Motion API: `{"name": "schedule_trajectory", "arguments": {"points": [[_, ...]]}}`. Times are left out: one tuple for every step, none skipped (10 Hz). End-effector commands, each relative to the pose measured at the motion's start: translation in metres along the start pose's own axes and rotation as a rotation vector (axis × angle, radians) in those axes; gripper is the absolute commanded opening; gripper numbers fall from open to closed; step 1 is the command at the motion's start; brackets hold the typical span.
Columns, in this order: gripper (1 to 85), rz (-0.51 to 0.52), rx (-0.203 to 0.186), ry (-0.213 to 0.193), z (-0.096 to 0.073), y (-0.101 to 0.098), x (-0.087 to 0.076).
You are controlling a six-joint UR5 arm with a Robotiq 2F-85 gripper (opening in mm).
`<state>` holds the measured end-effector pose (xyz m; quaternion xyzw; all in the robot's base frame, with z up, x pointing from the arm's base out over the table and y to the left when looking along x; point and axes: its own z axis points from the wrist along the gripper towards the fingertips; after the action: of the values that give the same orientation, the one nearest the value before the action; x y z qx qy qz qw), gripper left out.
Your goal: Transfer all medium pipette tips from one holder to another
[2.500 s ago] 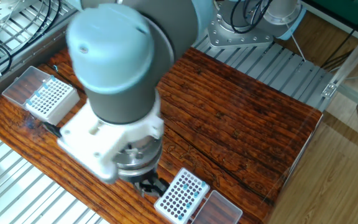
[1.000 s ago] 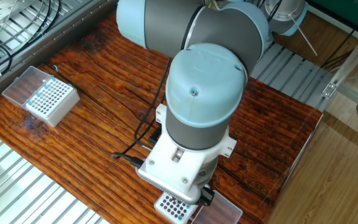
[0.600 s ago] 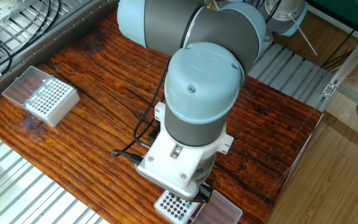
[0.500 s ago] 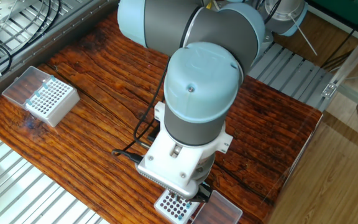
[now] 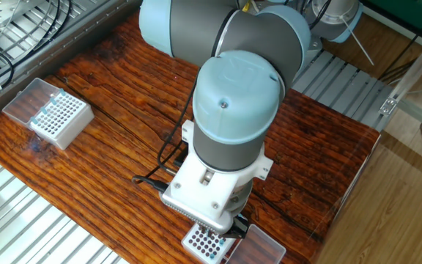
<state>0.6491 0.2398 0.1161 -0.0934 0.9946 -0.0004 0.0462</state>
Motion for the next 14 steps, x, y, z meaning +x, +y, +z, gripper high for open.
{"name": "schedule_trajectory", "arguments": {"points": [[1.3, 0.006, -0.012, 0.001, -0.0049, 0.0023, -0.0002], [1.3, 0.006, -0.013, 0.0, -0.0047, 0.0028, -0.001], [1.3, 0.008, -0.014, -0.002, -0.0045, 0.0032, -0.0016], [1.3, 0.008, -0.012, -0.003, -0.0025, 0.0028, -0.0025], [1.3, 0.007, -0.007, -0.007, 0.0006, 0.0014, -0.0042], [1.3, 0.007, -0.002, -0.008, 0.0024, 0.0001, -0.0048], [1.3, 0.007, -0.002, -0.008, 0.0025, 0.0001, -0.0048], [1.3, 0.007, -0.004, -0.006, 0.0023, 0.0006, -0.0044], [1.3, 0.007, -0.004, -0.006, 0.002, 0.0006, -0.0043], [1.3, 0.007, -0.003, -0.006, 0.0021, 0.0001, -0.0041], [1.3, 0.007, -0.003, -0.005, 0.0019, 0.0001, -0.0036], [1.3, 0.007, -0.003, -0.005, 0.0015, -0.0001, -0.0033], [1.3, 0.007, -0.004, -0.005, 0.0018, -0.0001, -0.0031], [1.3, 0.007, -0.003, -0.005, 0.0021, -0.0009, -0.0027]]}}
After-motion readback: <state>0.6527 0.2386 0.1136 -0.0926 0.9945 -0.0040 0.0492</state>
